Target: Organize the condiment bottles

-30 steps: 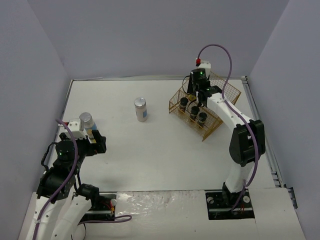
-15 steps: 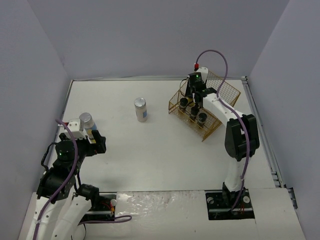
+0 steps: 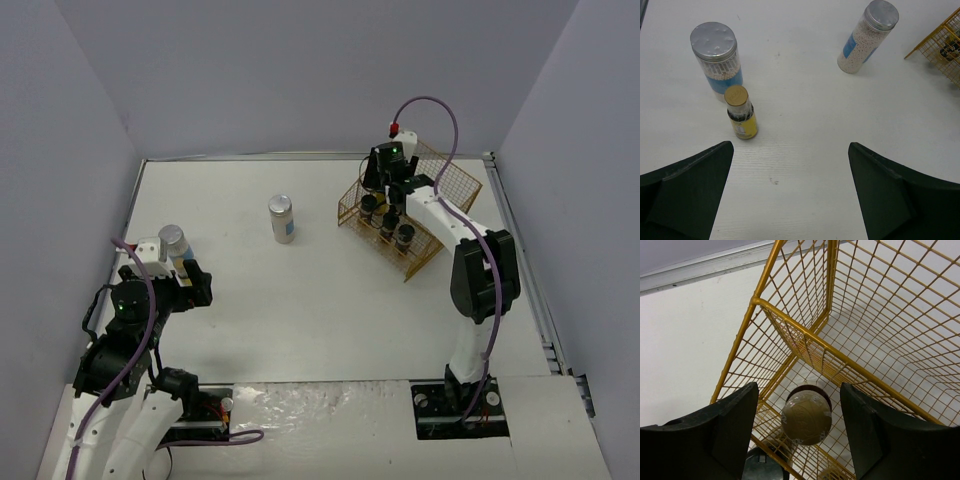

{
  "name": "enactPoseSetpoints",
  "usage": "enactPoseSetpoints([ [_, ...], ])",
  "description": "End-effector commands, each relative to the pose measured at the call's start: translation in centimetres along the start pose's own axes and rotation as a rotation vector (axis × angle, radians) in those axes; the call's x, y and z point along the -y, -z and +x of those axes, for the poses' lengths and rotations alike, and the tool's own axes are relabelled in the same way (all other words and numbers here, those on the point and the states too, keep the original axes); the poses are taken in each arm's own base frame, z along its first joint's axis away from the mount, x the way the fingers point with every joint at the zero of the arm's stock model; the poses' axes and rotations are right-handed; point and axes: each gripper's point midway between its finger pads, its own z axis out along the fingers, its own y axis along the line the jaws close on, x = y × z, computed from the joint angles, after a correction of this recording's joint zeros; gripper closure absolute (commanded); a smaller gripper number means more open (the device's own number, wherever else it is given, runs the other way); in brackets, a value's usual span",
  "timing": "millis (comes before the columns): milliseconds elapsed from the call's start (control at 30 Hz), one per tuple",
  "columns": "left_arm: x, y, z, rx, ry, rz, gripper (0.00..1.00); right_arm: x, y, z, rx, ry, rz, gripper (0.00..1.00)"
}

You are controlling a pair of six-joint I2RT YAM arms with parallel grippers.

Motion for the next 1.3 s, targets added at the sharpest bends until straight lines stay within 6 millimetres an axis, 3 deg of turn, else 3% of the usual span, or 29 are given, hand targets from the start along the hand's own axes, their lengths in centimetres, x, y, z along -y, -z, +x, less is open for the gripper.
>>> enactPoseSetpoints([
  [0,0.6,-0.2,-2.1,0.067,0.007,0.021,0.03,-0.8,3.4,-6.8,0.172,-0.081,-0.046,0.36],
  [200,0.2,-0.1,-1.7,0.041,0.049,-0.012,0.03,-1.2,6.1,-8.5,0.204,-0.087,-0.104,0.29],
  [433,-2.6,1.7,-1.9,-0.064,0.156,-0.231,0.03,-1.8,13.5,-10.4,0.247,-0.069,-0.274,0.04],
  [500,-3.4,1.4,-1.4,-0.101,0.159,-0.294,0.03,-2.0,15.6,-10.6,0.262,-0.045,-0.33,0.0],
  [667,-3.5,-1.0,-0.1,-0.191,0.142,-0.339,0.03,-1.8,20.0,-10.6,0.302,0.006,-0.431,0.0],
  [733,-3.9,-2.4,0.4,-0.228,0.118,-0.381,0.03,-1.5,22.2,-10.1,0.317,0.015,-0.477,0.0],
  [833,-4.3,-3.9,0.4,-0.252,0.097,-0.417,0.03,-1.1,23.9,-8.9,0.318,-0.004,-0.516,0.0],
  [1000,-4.4,-6.8,0.7,-0.269,0.105,-0.44,0.07,-0.3,25.4,-7.2,0.321,-0.001,-0.54,0.0],
  [1267,-6.5,-10.6,2.9,-0.319,0.217,-0.48,0.07,-0.3,26.2,-5.6,0.308,0.03,-0.589,0.0],
])
